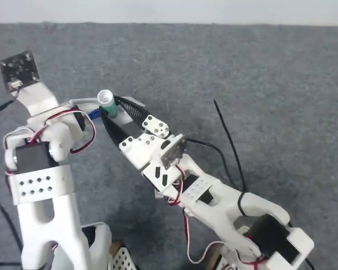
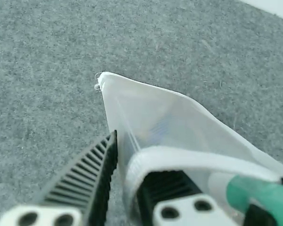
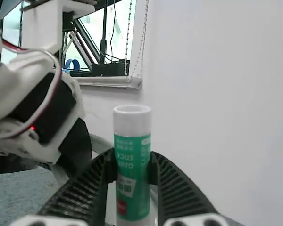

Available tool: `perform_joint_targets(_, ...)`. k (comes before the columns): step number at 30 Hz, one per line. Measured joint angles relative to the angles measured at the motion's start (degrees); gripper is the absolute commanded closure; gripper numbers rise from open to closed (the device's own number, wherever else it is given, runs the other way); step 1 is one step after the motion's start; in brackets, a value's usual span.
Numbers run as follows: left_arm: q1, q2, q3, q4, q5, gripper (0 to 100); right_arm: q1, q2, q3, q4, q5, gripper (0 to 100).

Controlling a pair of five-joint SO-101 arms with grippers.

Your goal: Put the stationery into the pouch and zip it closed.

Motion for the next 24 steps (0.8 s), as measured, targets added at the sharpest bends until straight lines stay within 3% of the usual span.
perform_joint_targets(8,-0.18,0.70,0.09,0.00,0.00,99,-0.09,1.67,-0.18,-0.53,5.45,98.3)
perform_joint_targets(14,-0.18,0.79,0.09,0.00,0.00,99,-1.58,1.67,2.29,-0.53,10.20,80.9)
perform_joint_targets(24,0.09,0.97,0.18,0.09,0.00,99,-1.76,0.53,5.19,-0.53,10.99,86.1)
